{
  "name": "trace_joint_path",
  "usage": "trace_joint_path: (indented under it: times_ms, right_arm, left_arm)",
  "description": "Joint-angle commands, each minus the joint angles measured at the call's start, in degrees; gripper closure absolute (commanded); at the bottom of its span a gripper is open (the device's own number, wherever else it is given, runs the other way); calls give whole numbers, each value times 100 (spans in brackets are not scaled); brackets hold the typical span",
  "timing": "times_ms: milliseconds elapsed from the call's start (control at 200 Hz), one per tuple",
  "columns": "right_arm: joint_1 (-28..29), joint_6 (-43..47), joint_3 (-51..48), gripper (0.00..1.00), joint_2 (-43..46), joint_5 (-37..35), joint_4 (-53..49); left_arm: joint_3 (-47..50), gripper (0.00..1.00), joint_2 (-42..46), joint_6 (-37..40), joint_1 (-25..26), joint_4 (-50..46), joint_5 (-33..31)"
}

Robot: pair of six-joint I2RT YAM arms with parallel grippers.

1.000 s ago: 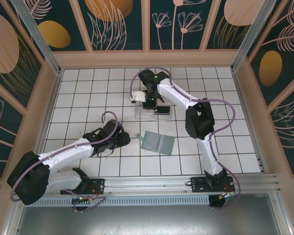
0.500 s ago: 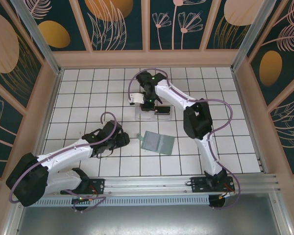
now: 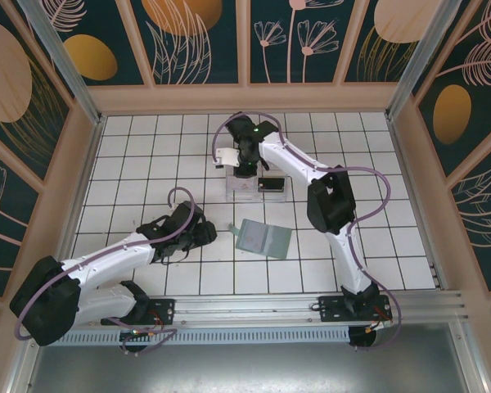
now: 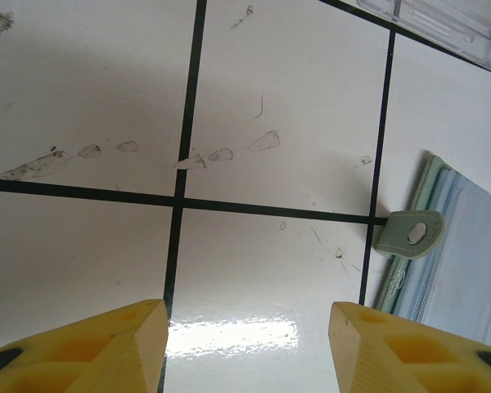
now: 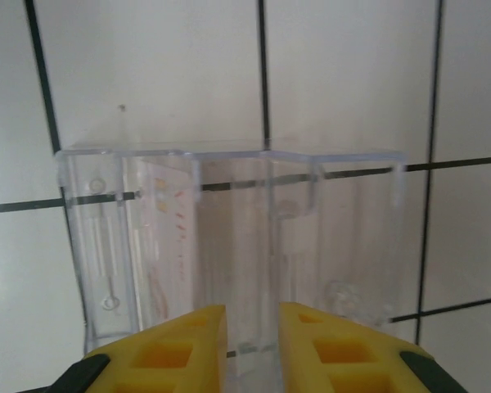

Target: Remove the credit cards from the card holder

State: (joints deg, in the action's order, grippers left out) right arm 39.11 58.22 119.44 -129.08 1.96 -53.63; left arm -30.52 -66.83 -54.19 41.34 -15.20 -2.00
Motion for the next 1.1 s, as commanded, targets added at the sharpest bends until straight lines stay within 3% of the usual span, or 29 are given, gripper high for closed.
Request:
trace_joint_path:
  times_ms: [0, 200, 470, 601, 741, 1091]
  right_arm:
    - [26, -188, -166, 76, 523, -180, 257]
    - [45, -1117, -681, 74, 1133, 72, 655]
    - [88, -4739, -2621, 70, 2341, -99, 1941]
    - [218, -6200, -3680, 70, 2969, 297, 2086]
    - [490, -7484, -4330, 68, 3343, 242, 1770]
    - [1297, -8533, -5436, 57, 3340, -257, 1563]
  left_arm:
    - [-21, 45, 65, -42, -36, -56, -38]
    - [-162, 45, -43, 44, -38, -37, -74]
    - [-266, 46, -184, 108, -38, 583, 110]
    - [-407, 47, -237, 247, -31, 750, 165]
    - [-479, 48, -240, 208, -37, 860, 27]
    - [-576, 48, -278, 203, -31, 952, -90]
